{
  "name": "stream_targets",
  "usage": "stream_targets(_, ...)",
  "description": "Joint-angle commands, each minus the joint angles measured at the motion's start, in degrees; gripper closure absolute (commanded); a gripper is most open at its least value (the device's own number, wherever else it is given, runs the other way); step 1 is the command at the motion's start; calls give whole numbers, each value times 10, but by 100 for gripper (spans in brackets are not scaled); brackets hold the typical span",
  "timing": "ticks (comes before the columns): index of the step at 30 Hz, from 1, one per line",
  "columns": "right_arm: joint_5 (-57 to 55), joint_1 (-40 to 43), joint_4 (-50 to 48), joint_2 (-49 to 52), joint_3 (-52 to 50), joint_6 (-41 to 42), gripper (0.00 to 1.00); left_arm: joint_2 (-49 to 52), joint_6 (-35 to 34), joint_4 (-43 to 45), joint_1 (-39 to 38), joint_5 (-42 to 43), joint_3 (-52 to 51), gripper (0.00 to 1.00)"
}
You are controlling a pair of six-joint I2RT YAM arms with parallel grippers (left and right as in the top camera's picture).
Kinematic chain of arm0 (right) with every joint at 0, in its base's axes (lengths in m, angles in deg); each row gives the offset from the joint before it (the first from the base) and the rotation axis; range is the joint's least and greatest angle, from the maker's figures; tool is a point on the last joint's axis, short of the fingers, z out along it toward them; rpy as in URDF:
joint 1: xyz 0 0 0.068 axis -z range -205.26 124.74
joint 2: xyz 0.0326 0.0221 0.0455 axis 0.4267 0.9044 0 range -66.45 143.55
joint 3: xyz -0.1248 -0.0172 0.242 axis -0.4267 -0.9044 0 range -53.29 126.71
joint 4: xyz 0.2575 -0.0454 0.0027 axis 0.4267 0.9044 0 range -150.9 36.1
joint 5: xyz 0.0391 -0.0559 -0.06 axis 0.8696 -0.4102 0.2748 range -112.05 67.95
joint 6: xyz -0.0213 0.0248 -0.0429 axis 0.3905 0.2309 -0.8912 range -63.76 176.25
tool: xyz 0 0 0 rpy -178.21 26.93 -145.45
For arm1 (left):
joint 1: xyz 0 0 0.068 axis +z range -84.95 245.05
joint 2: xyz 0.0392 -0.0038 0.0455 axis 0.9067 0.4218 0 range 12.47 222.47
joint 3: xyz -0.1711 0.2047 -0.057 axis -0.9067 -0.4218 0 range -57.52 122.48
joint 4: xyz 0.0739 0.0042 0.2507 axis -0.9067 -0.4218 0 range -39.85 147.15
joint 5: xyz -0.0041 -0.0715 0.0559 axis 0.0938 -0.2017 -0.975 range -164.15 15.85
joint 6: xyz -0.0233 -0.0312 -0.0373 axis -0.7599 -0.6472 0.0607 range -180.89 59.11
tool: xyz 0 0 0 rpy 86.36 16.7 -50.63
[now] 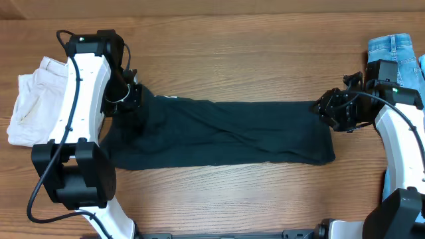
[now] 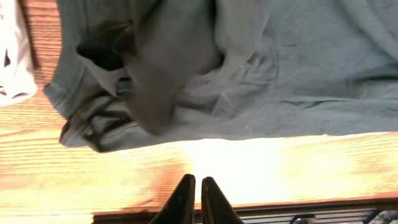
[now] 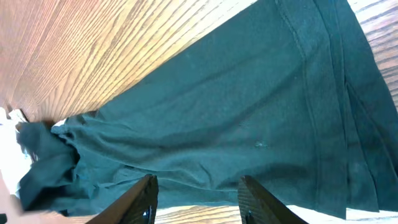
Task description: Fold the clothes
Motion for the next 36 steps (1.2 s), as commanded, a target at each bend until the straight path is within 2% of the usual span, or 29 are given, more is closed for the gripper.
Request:
stream_targets(1,5,-2,-1,-2,6,-4,55,-8,8,-22,0,-50,9,96)
stream_targets(4,5,-2,-2,-2,6,-4,54,-8,8,-29,0,-52,9,96)
stream_targets(5,5,-2,-2,-2,6,-4,55,-8,8,-25,0,-46,9,93)
stream_targets(7,5,-2,-3,-2,6,-4,55,-8,9,-1,-4,-15,8,64)
stream_targets(8,5,-2,-4,-2,6,-4,54,-8,9,21,-9,-4,4,53)
stream_targets(9,5,-2,-6,-2,6,-4,54,-8,9,43,-17,-6,-2,45)
stream_targets(12,5,-2,-4,-2,6,-4,55,-6,8,113,-35,-16,-41,37)
stream_targets(16,5,-2,-1,-2,6,-4,55,0,6,183,-38,-35,-119,41)
stream_targets(18,5,-2,-1,-2,6,-4,54,0,-3,216,-37,-36,-156,49)
stream_targets(21,5,-2,0,-2,6,-4,55,0,-16,241,-37,-39,-174,54)
stream_targets(22,5,-2,0,-2,6,-4,54,0,-15,244,-37,-39,-174,59)
stream_targets(26,5,-2,4,-2,6,-4,55,0,-16,252,-37,-38,-174,91)
stream_targets(27,5,-2,5,-2,6,-4,55,0,-16,248,-37,-37,-173,96)
stream_targets(31,5,-2,5,-2,6,-4,55,-3,-18,212,-37,-37,-147,96)
stream_targets(36,5,-2,5,-2,6,-4,55,-23,-17,129,-38,-11,-66,96)
